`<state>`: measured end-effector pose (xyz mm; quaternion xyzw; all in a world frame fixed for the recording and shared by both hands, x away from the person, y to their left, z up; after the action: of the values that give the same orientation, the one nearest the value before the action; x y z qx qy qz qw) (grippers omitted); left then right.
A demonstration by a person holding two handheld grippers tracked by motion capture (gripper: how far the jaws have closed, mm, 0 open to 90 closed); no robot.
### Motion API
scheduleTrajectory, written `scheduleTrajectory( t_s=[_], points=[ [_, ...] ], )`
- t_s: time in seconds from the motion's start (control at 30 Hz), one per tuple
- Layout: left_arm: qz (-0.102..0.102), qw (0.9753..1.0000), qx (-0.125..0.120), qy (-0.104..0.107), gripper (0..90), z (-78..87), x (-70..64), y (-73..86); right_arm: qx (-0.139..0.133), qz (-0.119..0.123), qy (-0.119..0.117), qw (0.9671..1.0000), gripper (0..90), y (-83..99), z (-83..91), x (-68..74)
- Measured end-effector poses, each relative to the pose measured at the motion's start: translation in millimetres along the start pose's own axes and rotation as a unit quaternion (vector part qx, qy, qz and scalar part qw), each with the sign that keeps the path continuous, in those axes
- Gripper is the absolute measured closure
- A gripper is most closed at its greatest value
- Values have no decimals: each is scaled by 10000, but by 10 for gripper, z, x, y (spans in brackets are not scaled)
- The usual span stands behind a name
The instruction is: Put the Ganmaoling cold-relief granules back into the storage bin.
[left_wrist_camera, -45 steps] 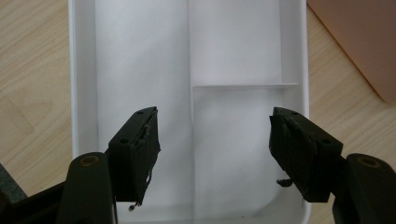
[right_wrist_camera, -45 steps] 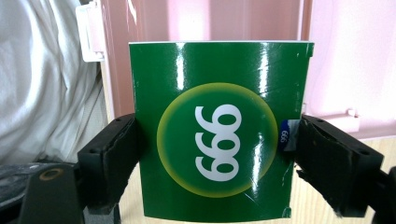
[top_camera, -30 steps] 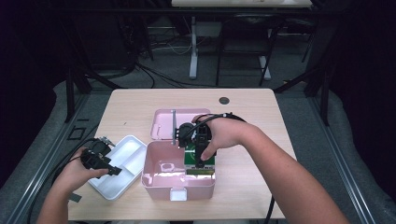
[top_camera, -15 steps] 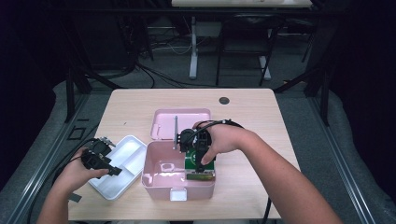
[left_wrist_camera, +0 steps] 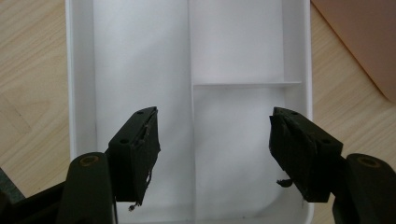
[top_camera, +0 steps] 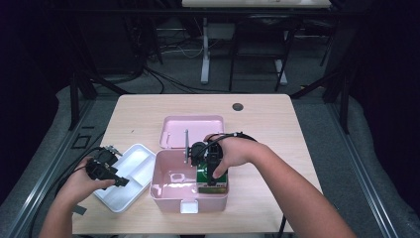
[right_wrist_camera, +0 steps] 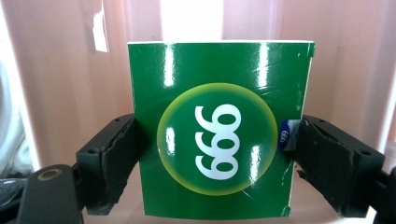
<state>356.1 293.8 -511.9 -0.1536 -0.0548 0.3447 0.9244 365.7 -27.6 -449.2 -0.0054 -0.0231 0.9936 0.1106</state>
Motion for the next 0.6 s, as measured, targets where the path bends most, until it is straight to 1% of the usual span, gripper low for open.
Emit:
scheduleTrajectory(
  t_s=[0.1,0.13,0.4,0.47,0.53,0.6],
  points=[
    [2,10000,0,-12,333,1,3,3,-3,-41,-47,10000,162,2,-23,-9],
    [6,10000,4,-9,333,-1,4,4,-19,-75,-76,9999,162,12,-66,-14],
    [-5,10000,22,-4,333,-9,2,2,11,-84,-49,10000,161,2,-121,-19],
    [-4,10000,20,-3,333,-10,3,2,5,-136,-83,9999,161,4,-154,-27],
    [-1,10000,17,-7,333,-16,3,3,-1,-138,-66,9999,161,6,-181,-28],
    [-16,10000,22,-3,333,-19,4,3,27,-147,-112,9998,161,2,-217,-29]
  ],
)
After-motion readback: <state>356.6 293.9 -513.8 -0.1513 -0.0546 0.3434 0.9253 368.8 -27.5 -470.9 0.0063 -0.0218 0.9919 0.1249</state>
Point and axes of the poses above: each handheld gripper's, and its own axes: z roughly backward along the jaws, y roughly out of its underside, x roughly to its left, the point moved 1 cm from there along -z, roughly forward along the jaws, and after that the axes turned 10 degrees about -z, right-handed, at the moved point
